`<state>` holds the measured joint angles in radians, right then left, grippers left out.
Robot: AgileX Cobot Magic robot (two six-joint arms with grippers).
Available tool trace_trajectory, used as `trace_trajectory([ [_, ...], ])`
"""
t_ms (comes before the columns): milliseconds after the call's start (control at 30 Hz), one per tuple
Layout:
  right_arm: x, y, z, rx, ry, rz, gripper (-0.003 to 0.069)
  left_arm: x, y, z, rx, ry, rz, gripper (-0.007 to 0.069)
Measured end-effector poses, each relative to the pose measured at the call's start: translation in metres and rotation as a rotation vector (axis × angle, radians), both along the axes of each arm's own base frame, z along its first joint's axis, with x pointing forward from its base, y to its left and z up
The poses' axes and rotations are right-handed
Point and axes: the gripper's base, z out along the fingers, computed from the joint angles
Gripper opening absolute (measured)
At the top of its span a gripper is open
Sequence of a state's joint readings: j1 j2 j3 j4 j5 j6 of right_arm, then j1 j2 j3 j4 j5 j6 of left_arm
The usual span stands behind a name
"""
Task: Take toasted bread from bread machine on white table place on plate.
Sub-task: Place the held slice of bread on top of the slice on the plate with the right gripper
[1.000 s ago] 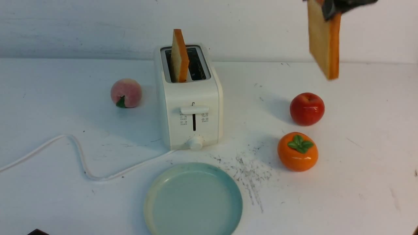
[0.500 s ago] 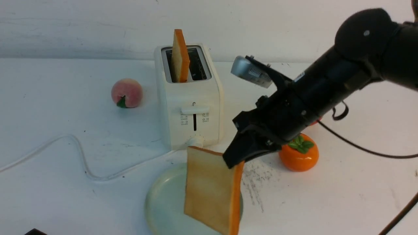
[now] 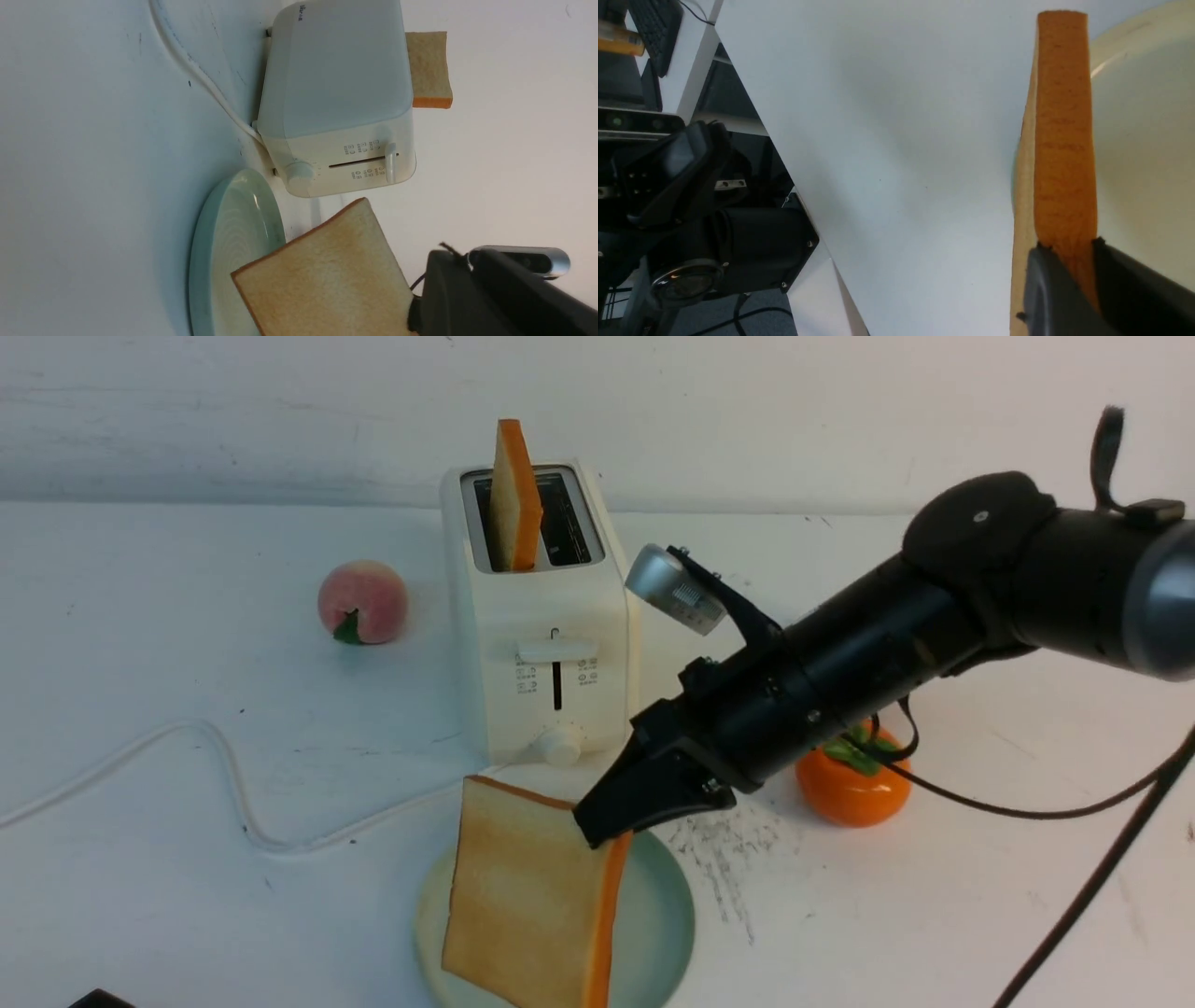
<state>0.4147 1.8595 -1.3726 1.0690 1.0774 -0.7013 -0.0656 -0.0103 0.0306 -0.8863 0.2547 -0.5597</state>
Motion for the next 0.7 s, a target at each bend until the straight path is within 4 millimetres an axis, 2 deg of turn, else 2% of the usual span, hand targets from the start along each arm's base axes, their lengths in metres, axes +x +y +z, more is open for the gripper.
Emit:
trace_trajectory([
  [300, 0.01, 0.003, -0.025, -0.029, 0.04, -0.024, 0.0096, 0.0, 0.0, 0.0, -0.005, 0.0, 0.0, 0.0072],
  [400, 0.012, 0.002, -0.03, -0.05, 0.026, -0.037, 0.0127, 0.0, 0.0, 0.0, -0.006, 0.0, 0.0, 0.0074],
  [700, 0.019, -0.001, -0.034, -0.102, -0.071, -0.052, 0.0374, 0.0, 0.0, 0.0, -0.007, 0.0, 0.0, 0.0077],
])
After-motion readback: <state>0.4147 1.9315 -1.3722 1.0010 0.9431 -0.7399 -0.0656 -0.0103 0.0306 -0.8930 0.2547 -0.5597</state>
